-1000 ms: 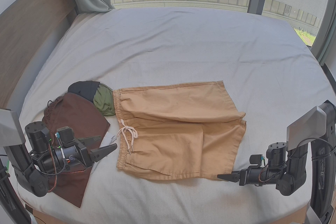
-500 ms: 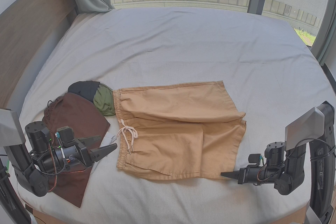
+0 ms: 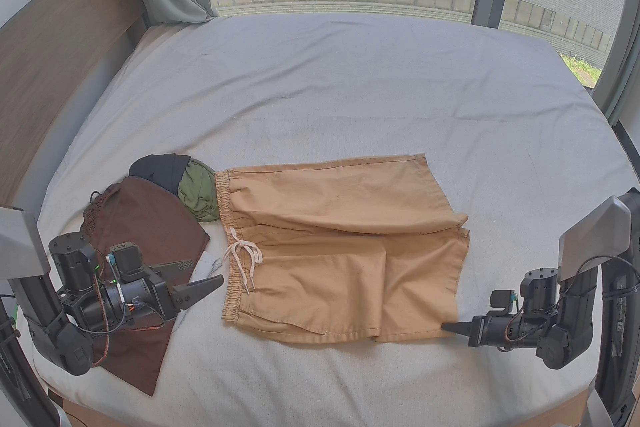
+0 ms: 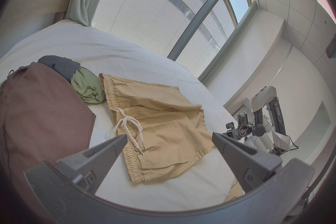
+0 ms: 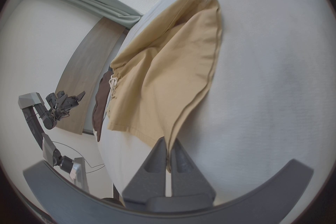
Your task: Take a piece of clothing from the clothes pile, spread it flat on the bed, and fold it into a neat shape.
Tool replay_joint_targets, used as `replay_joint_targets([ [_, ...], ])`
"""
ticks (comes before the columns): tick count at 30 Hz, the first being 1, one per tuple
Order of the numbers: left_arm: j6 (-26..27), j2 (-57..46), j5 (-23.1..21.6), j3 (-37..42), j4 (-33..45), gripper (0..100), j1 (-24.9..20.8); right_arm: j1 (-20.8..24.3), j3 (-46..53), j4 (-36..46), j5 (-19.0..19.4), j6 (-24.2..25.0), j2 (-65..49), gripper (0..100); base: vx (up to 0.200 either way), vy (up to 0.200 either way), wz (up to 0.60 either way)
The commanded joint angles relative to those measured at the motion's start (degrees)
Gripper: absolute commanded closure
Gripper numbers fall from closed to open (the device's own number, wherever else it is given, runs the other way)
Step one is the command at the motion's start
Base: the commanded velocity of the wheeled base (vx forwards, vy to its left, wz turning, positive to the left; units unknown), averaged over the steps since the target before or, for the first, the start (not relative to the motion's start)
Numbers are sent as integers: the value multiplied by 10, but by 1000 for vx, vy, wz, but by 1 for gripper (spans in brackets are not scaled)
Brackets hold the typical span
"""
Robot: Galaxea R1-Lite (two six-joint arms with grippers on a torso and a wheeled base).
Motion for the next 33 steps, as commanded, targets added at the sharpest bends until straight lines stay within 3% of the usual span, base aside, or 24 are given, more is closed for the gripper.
replay_joint_targets([
  [1, 1, 6, -1, 0, 0, 0, 1, -38, 13, 0, 1, -14, -20, 100, 0, 0, 0],
  [7, -1, 30, -2, -15, 0, 0, 5, -59, 18, 0, 1, -42, -14, 100, 0, 0, 0],
  [25, -1, 123, -3, -8, 0, 0, 3, -53, 12, 0, 1, -41, -12, 100, 0, 0, 0],
  [33, -32, 169, 4, -25, -1, 0, -6, -53, 11, 0, 1, -41, -13, 100, 0, 0, 0],
])
